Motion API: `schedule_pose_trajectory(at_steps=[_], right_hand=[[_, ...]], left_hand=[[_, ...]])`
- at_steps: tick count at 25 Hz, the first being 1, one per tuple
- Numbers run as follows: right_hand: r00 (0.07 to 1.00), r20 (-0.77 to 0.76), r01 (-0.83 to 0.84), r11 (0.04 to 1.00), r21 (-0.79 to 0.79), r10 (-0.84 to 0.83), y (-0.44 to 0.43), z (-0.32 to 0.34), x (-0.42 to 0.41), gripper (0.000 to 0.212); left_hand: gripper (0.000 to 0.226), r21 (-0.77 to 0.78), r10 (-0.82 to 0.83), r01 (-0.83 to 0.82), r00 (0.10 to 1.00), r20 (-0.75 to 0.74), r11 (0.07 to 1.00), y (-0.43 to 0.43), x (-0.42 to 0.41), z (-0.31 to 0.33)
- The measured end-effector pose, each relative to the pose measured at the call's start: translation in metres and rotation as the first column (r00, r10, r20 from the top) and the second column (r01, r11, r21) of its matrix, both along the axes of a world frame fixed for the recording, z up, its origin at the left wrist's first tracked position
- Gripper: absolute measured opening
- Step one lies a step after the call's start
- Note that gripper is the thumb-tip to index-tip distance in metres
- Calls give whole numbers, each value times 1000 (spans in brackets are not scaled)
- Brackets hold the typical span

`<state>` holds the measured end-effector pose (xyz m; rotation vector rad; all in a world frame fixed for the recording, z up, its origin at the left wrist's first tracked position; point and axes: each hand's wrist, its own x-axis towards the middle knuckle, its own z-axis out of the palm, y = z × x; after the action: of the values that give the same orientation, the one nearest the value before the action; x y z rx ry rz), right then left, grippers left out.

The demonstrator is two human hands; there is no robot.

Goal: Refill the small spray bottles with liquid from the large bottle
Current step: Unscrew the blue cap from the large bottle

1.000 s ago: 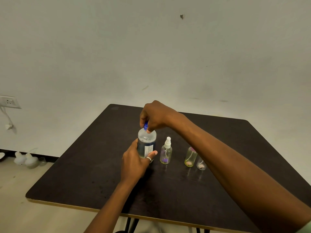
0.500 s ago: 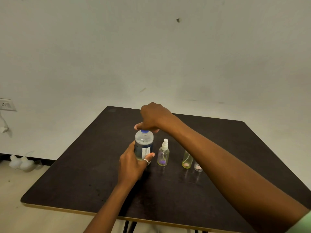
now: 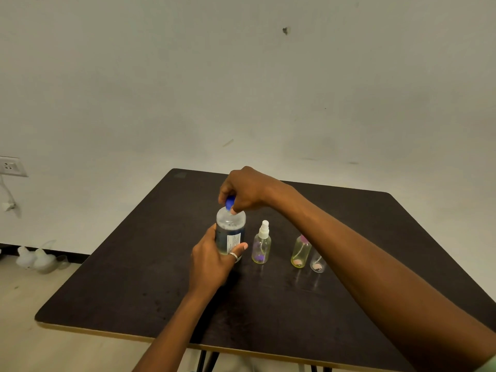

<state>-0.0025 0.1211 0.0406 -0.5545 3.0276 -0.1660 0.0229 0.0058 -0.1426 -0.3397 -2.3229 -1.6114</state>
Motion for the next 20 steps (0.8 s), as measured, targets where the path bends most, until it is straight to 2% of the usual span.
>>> schedule_pose_trajectory(at_steps=[3,5,8,12,15,18,20], right_hand=[[998,-30,60,997,46,-59,5,1,-2,40],[984,-94,156,988,18,-154,4,0,-2,58],[961,-174,226,973,48,-214,-5,-5,0,57],[972,-176,169,983,71,-154,-11,-5,2,43],[995,-88,58,997,59,-53,-5,-1,1,17],[1000,-12,-14,1000,-2,14,-2,2,4,27],[999,13,-43,999,22,43,0,5,3,39]], left_hand=[[71,10,-1,1,1000,0,1000,0,0,-1],[72,7,13,-13,1000,-4,1000,0,-1,-2],[74,-6,25,-25,999,-23,1000,0,-2,-5],[74,-13,38,-38,999,-21,999,1,-3,-5],[75,-16,31,-31,999,-23,999,1,-4,-6],[76,-5,15,-15,1000,-10,1000,0,-3,-5],[74,-4,9,-9,1000,-2,1000,0,-2,-3]])
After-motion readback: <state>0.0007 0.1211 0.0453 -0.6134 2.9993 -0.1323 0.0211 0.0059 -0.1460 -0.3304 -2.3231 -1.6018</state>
